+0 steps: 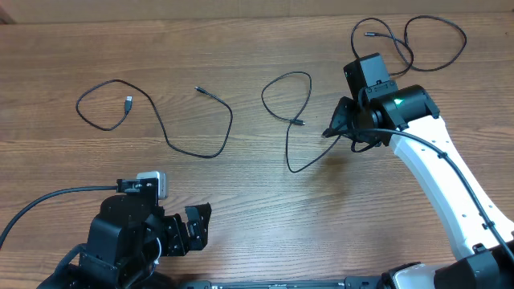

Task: Untangle cables

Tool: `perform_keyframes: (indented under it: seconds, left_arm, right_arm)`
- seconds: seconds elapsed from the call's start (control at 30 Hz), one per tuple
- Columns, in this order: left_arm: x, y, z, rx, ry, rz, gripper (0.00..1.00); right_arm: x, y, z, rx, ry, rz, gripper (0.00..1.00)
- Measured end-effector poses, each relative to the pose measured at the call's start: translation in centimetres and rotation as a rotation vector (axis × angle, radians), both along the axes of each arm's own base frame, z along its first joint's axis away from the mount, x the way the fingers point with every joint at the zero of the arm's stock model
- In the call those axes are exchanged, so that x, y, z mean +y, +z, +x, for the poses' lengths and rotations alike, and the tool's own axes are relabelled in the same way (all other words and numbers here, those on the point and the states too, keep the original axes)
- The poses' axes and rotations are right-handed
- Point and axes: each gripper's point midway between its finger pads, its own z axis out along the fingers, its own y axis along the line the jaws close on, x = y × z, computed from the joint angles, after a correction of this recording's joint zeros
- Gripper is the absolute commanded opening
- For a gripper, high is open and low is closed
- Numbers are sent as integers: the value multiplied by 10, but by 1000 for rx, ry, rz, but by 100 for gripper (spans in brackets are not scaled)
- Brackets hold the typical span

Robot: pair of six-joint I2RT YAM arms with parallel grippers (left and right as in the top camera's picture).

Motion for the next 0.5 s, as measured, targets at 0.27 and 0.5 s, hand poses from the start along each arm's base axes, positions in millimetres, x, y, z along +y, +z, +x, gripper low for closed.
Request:
perform_keyframes:
  seconds: [0.27,0.5]
  left_arm:
    - [0,0,0,0,0,0,100]
    - [0,0,0,1,0,0,99]
  right_arm:
    - [-7,-3,-9,37,-7,-33,4]
    - [-18,-3,-8,28,-25,-96,4]
